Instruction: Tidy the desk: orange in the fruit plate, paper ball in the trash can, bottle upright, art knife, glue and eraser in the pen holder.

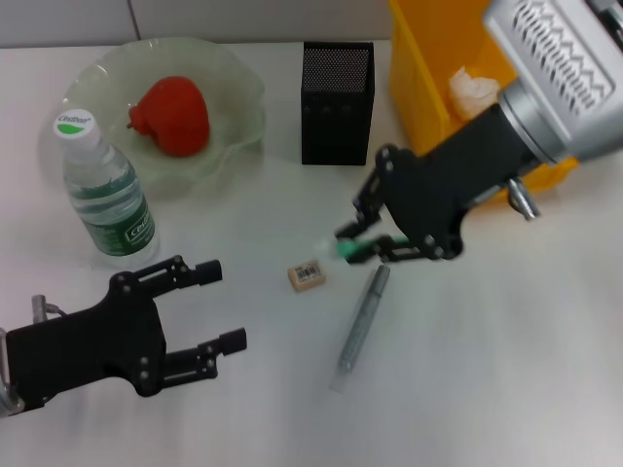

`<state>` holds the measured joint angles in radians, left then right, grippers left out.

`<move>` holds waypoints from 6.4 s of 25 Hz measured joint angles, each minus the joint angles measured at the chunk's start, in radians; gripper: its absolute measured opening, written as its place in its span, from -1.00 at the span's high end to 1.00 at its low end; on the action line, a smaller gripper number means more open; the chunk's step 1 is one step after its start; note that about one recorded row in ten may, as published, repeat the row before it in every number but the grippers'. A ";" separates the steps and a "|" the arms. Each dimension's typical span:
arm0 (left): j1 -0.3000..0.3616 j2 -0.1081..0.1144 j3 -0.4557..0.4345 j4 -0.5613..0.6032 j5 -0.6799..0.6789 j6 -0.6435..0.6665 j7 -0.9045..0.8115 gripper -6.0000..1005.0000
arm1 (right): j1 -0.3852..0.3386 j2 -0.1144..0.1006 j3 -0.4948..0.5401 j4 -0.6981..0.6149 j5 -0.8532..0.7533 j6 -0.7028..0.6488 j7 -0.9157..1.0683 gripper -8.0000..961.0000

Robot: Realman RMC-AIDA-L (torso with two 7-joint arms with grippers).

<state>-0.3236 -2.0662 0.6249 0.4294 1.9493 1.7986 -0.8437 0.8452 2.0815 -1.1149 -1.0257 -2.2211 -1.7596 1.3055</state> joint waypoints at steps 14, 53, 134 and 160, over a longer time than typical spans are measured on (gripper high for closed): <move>-0.008 -0.003 -0.022 -0.115 -0.130 -0.058 0.135 -0.56 | -0.108 -0.003 0.152 0.265 0.349 0.223 -0.010 0.68; -0.008 -0.004 -0.022 -0.227 -0.178 -0.106 0.135 -0.56 | -0.014 0.003 0.142 0.638 0.854 0.805 -0.080 0.68; 0.041 0.030 -0.010 -0.159 -0.103 -0.188 0.080 -0.56 | 0.112 0.010 -0.300 0.381 0.050 0.500 0.399 -0.39; 0.041 0.021 -0.007 -0.161 -0.102 -0.185 0.080 -0.56 | 0.106 0.011 -0.457 0.455 0.171 0.643 0.343 -0.18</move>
<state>-0.2822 -2.0456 0.6181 0.2687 1.8469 1.6135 -0.7639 0.9517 2.0922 -1.5723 -0.5706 -2.0501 -1.1161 1.6481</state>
